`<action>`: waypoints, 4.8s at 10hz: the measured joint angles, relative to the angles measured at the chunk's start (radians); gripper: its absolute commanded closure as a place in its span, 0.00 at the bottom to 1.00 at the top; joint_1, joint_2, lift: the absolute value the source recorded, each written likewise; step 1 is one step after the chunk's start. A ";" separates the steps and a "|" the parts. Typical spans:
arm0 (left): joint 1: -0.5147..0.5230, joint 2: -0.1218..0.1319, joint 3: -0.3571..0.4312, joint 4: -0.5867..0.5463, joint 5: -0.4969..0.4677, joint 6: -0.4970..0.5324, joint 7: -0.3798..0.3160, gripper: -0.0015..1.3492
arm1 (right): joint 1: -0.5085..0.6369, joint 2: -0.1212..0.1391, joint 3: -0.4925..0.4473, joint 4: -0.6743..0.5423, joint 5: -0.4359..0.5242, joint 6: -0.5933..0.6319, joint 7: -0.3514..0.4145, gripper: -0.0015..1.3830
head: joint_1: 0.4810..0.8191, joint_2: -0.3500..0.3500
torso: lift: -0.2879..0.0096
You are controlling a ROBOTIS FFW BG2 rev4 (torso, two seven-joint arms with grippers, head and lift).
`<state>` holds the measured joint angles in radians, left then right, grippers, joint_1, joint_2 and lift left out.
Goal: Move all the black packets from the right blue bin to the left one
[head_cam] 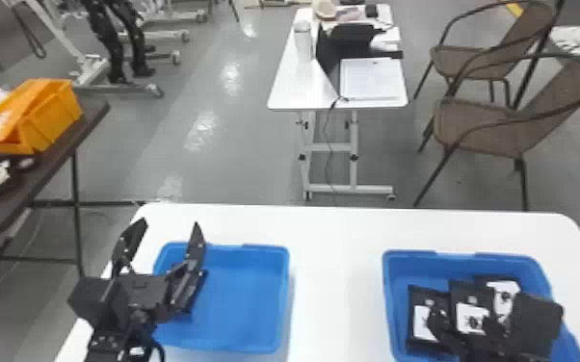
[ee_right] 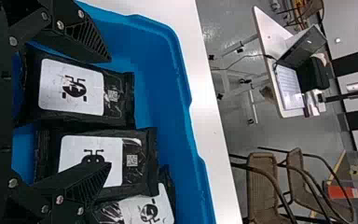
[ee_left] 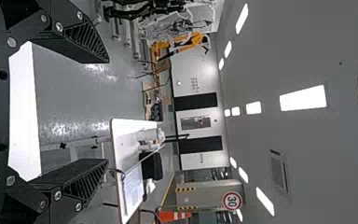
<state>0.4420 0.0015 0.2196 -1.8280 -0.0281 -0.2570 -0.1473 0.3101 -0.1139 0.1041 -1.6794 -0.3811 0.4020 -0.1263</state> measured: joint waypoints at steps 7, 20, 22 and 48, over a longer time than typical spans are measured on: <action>-0.003 0.000 -0.005 0.012 0.025 -0.016 0.001 0.22 | -0.124 -0.021 0.075 0.155 -0.096 0.056 0.006 0.20 | 0.63 0.78 | 0.97; -0.020 0.000 -0.029 -0.026 0.100 0.007 0.016 0.21 | 0.034 -0.103 -0.018 -0.166 -0.167 0.141 0.026 0.77 | 0.63 0.72 | 0.97; -0.026 0.000 -0.031 -0.085 0.156 0.110 0.015 0.21 | 0.000 -0.130 -0.039 -0.291 -0.060 0.177 0.248 0.77 | 0.63 0.75 | 0.97; -0.205 0.008 -0.056 -0.064 0.771 0.586 -0.221 0.90 | -0.768 -0.001 0.497 0.394 -0.053 -0.047 0.791 0.04 | 0.63 0.97 | 0.97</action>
<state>0.2370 0.0096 0.1636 -1.8921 0.7427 0.3293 -0.3681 -0.4583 -0.1144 0.6013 -1.2856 -0.4342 0.3554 0.6644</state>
